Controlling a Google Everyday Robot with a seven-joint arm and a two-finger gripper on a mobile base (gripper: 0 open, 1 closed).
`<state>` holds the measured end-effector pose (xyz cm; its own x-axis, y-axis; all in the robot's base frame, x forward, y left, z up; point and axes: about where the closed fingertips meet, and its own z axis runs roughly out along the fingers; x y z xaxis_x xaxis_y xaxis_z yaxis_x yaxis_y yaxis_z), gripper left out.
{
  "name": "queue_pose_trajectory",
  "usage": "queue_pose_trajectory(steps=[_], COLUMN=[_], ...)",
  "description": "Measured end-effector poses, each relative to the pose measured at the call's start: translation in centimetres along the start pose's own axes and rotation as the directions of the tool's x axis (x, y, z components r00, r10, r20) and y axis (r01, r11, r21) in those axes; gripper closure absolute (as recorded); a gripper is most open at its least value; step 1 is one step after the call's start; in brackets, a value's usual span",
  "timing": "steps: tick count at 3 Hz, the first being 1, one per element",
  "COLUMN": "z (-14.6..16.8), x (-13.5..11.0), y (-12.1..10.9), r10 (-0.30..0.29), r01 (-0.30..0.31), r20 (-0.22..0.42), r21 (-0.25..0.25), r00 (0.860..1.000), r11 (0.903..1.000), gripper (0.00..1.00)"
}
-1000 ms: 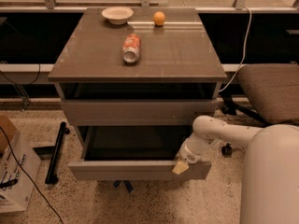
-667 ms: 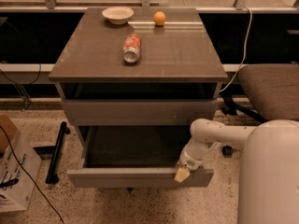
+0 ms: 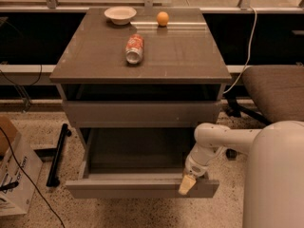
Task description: Open middle drawer
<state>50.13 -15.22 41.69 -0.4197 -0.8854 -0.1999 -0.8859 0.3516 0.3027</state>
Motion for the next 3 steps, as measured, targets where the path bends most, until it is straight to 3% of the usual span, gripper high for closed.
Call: queue_pose_trajectory(steps=[1, 2, 3], z=[1.1, 1.3, 2.0], x=[3.6, 4.5, 6.8], y=[5.8, 7.4, 11.3], r10=[0.137, 0.176, 0.253], r01=[-0.141, -0.182, -0.263], r20=[-0.058, -0.069, -0.084], r21=[-0.069, -0.091, -0.147], r00=[0.989, 0.982, 0.964], r11=[0.9876, 0.9792, 0.9535], gripper=[0.0, 0.0, 0.0])
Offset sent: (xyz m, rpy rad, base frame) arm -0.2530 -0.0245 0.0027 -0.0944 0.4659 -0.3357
